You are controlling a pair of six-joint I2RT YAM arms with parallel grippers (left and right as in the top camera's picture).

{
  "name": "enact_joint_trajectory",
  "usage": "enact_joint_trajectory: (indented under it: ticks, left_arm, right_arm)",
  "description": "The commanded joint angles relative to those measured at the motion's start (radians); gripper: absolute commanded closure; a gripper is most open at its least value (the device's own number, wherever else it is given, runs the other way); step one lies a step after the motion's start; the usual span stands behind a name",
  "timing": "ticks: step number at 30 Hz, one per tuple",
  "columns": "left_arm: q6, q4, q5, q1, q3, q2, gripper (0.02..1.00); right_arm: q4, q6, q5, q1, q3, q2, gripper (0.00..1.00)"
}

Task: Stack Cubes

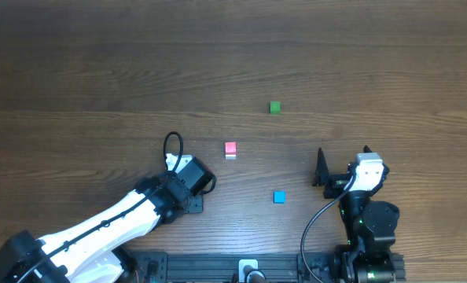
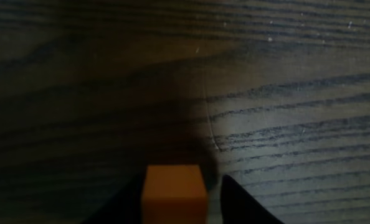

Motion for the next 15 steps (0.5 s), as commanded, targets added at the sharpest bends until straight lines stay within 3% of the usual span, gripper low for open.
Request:
enact_joint_trajectory:
  ticks: [1,15]
  left_arm:
    - [0.008,0.002,-0.007,0.005,-0.007,0.006,0.667]
    - [0.007,-0.020,0.023,0.005,0.059,0.010,0.873]
  right_arm:
    - [-0.002,0.002,0.000,-0.006,-0.006,-0.006,0.007]
    - [-0.002,0.002,0.000,-0.006,-0.006,-0.006,0.007]
